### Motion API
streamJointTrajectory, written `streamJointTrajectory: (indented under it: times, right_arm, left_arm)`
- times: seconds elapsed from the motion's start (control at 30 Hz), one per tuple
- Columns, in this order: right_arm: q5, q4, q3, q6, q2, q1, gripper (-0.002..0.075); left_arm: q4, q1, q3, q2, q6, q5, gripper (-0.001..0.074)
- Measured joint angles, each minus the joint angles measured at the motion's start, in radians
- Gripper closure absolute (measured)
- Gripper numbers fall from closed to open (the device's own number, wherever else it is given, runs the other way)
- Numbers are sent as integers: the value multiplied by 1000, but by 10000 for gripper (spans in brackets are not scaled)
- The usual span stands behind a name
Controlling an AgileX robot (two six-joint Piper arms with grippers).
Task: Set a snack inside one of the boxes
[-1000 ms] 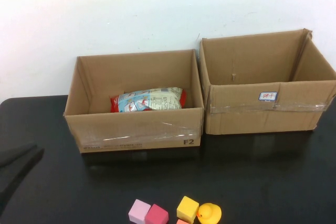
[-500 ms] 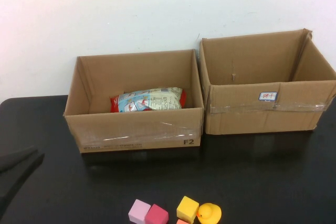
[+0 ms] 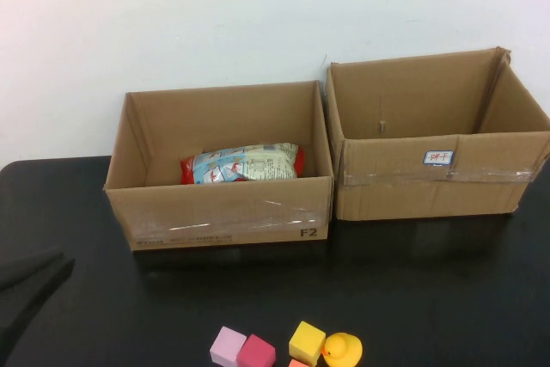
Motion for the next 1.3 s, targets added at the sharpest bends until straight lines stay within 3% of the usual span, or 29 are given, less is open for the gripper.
streamJointTrajectory:
  times: [0.37, 0.8, 1.1, 1.3]
  right_arm:
    - [0, 0, 0, -2, 0, 0, 727]
    - [0, 0, 0, -2, 0, 0, 727]
    - [0, 0, 0, -2, 0, 0, 727]
    - [0, 0, 0, -2, 0, 0, 727]
  left_arm:
    - [-5, 17, 39, -41, -4, 4, 736]
    - [-126, 438, 404, -444, -29, -76, 736]
    - [-137, 568, 593, -469, -149, -89, 736]
    - [-147, 586, 594, -469, -210, -98, 736]
